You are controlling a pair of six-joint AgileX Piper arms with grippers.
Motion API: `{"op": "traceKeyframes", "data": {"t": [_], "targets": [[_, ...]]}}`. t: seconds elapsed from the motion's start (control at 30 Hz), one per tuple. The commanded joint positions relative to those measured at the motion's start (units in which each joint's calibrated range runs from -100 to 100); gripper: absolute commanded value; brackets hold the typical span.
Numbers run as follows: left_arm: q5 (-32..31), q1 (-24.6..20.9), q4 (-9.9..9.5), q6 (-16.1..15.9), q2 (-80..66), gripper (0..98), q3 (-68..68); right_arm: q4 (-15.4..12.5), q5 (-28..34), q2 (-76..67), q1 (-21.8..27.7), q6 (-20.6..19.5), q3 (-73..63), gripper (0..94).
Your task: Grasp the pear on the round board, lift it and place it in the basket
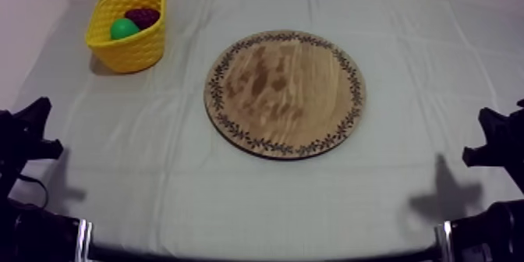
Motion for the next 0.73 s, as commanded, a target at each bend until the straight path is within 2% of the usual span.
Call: {"op": "traceKeyframes", "data": {"t": [0.0, 0.2, 0.7], "targets": [[0.0, 0.0, 0.04, -0.2, -0.1, 0.0, 0.1, 0.0, 0.0, 0.0, 0.0, 0.0, 0.1, 0.5], [1.1, -0.2, 0.44, -2.6, -0.2, 0.0, 0.1, 0.0, 0.0, 0.0, 0.0, 0.0, 0.1, 0.5], [1.7, -0.2, 0.62, 2.4, -0.2, 0.1, 0.1, 0.0, 0.0, 0.0, 0.0, 0.0, 0.1, 0.5]]}}
